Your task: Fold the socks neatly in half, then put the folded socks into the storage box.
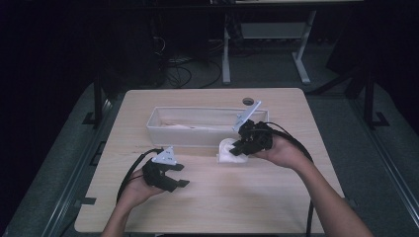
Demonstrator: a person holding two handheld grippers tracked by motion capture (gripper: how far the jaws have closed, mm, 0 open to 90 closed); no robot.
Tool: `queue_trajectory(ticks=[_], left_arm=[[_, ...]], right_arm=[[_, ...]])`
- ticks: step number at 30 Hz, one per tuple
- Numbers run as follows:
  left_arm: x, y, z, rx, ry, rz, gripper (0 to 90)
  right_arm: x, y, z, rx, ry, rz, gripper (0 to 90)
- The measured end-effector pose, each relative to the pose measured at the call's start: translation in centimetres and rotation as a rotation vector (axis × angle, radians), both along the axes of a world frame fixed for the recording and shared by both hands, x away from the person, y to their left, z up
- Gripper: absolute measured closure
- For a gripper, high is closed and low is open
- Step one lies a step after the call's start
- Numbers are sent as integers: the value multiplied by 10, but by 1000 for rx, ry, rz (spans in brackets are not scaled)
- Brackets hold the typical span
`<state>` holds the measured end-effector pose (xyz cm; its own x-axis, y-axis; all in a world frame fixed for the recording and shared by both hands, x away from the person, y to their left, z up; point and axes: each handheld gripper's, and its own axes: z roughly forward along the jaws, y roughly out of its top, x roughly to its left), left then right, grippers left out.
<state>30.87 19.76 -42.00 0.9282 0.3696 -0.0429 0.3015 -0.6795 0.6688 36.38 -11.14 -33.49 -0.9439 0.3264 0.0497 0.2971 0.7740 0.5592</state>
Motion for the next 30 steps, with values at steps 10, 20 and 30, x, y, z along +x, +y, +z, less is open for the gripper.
queue_trajectory(ticks=[10, 20, 30], left_arm=[[1, 3, 1, 2, -1, 1, 372], [1, 6, 2, -8, -3, 9, 366], [1, 6, 3, -14, -5, 12, 364]], right_arm=[[16, -2, 16, -12, -5, -4, 762], [24, -4, 23, -12, -11, -12, 762], [31, -8, 34, -7, -31, -14, 761]])
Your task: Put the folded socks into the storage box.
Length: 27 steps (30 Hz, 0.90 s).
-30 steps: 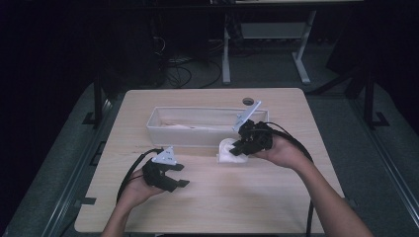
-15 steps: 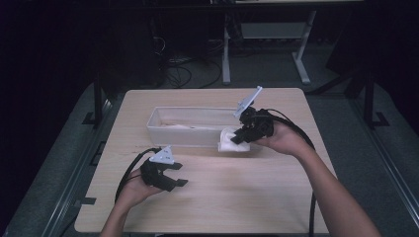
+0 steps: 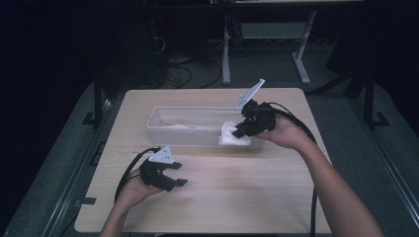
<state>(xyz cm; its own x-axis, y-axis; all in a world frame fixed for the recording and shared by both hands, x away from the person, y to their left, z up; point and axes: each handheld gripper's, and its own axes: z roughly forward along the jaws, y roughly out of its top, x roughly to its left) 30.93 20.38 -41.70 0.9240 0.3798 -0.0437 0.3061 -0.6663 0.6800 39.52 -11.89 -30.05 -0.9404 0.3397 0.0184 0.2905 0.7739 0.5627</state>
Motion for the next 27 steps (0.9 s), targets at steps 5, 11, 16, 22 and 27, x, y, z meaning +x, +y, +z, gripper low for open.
queue_trajectory(ticks=[5, 11, 16, 22, 27], left_arm=[[0, 1, 0, -1, 0, 2, 364], [-1, 2, 1, -2, -2, -1, 363], [0, 3, 1, -5, -2, 0, 363], [-1, 4, 2, -6, -7, 3, 363], [-1, 5, 2, -10, -5, 4, 363]], right_arm=[[4, -2, 5, -12, -8, -6, 761], [12, -5, 6, -6, -3, -23, 761], [18, -7, 4, -19, -2, -33, 761], [28, -12, 7, -38, -1, -57, 761], [35, -16, 6, -54, 1, -75, 761]])
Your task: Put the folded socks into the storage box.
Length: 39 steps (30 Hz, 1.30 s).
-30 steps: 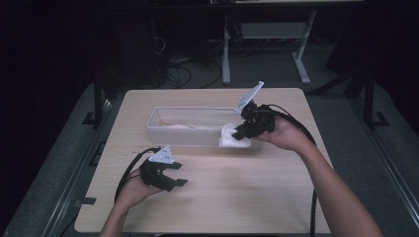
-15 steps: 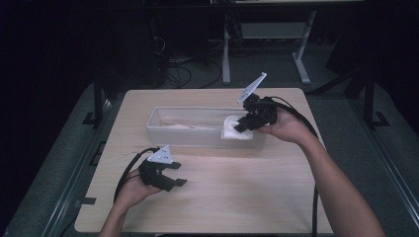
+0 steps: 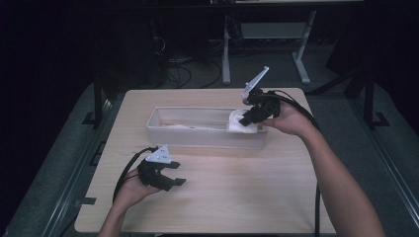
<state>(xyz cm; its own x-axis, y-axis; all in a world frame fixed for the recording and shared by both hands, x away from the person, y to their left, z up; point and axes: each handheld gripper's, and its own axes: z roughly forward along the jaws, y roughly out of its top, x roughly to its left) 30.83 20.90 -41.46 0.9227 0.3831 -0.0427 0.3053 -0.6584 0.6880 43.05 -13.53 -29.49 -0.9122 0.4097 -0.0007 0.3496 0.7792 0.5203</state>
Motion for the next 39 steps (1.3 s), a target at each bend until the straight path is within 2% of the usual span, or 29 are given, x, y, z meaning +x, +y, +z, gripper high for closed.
queue_trajectory(ticks=[9, 12, 21, 31, 34, 39], left_arm=[[0, 2, -1, -1, 2, 4, 362], [0, 2, -1, -1, 2, 3, 362], [0, 3, -2, -1, 4, 11, 360], [2, 8, -3, -1, 5, 18, 359], [2, 9, -3, -4, 7, 20, 359], [1, 10, -2, -4, 5, 28, 359]], right_arm=[[13, -7, 0, -35, 12, -28, 760], [16, -11, -1, -28, 15, -38, 760], [30, -16, -2, -100, 31, -48, 760], [47, -12, -12, -176, 51, -50, 759], [51, -12, -15, -172, 56, -57, 759], [57, -12, -24, -194, 73, -65, 758]])
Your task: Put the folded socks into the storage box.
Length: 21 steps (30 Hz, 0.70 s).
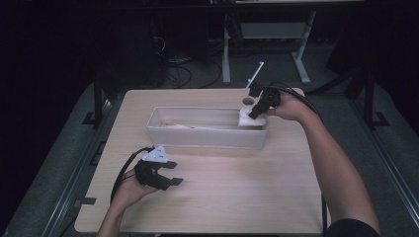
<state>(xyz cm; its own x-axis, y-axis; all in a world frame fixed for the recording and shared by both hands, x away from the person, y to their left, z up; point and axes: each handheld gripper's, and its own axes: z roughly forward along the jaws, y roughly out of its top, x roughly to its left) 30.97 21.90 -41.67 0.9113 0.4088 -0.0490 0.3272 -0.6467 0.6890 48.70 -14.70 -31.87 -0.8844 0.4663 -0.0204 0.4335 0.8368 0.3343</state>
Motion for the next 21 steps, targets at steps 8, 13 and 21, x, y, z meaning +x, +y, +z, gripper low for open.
queue_trajectory(ticks=[8, 13, 21], left_arm=[[-1, -2, -1, 5, 2, -2, 359], [0, 0, -1, 5, 2, 0, 359], [2, 2, -1, 3, 5, 5, 359]], right_arm=[[5, 2, -9, -21, 18, -1, 757], [9, 0, -15, -28, 33, -15, 757], [16, 2, -28, -33, 54, -21, 757]])
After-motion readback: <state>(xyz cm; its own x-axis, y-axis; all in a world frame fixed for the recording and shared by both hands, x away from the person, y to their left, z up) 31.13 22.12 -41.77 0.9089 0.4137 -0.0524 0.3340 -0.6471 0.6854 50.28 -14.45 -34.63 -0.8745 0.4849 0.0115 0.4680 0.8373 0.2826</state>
